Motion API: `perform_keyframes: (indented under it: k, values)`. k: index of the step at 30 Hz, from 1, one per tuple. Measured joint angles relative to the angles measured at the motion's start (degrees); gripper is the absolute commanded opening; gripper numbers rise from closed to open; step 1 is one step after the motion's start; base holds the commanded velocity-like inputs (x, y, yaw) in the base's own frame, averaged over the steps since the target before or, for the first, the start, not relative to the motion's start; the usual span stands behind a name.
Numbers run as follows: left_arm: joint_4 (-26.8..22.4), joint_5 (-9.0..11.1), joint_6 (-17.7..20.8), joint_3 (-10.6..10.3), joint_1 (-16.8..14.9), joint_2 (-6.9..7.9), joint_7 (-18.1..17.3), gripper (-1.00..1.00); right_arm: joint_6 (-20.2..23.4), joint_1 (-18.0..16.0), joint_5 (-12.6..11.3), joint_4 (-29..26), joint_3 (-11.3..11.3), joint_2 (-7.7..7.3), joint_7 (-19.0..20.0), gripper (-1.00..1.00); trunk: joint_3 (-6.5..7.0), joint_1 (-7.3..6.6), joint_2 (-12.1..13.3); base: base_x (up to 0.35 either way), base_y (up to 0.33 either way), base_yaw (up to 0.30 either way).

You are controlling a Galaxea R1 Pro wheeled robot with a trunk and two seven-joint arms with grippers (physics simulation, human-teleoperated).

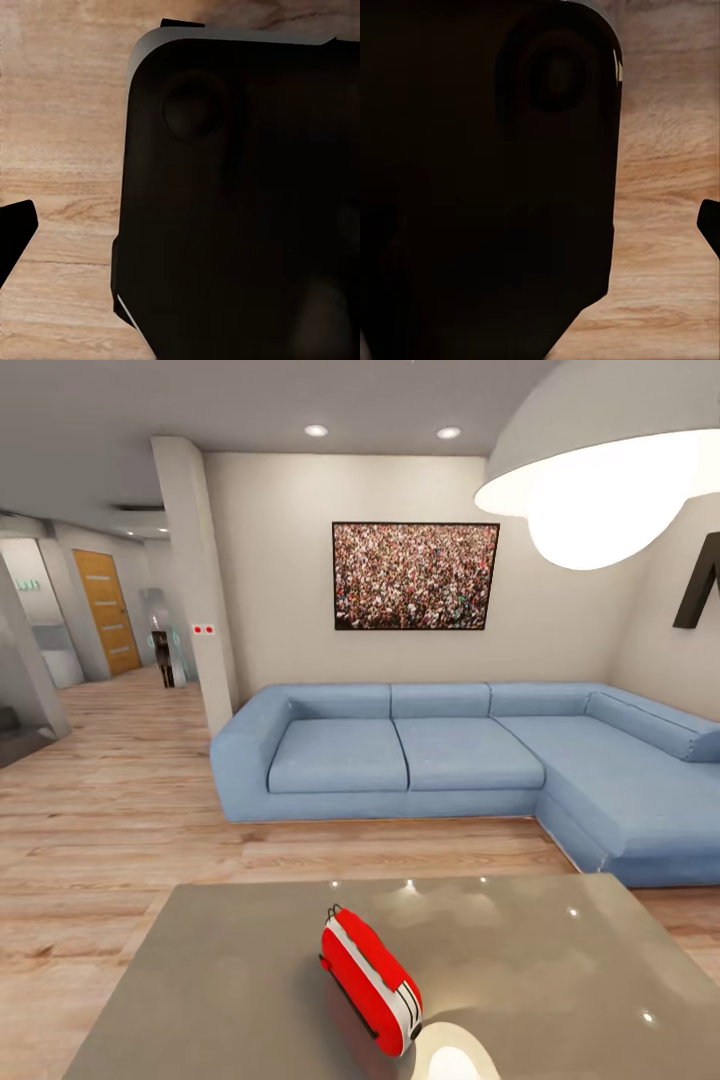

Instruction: Turn on the radio receiver that's on the table in the living room.

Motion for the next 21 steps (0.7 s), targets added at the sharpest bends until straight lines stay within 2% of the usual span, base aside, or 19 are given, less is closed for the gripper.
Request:
perform_keyframes:
  k: [21]
  values:
    - [0.00, 0.00, 0.00, 0.02, 0.00, 0.02, 0.00, 1.00, -0.20, -0.02, -0.22, 0.00, -0.09, 0.02, 0.00, 1.00, 3.77, -4.61, 8.42, 0.000, 0.000, 0.000]
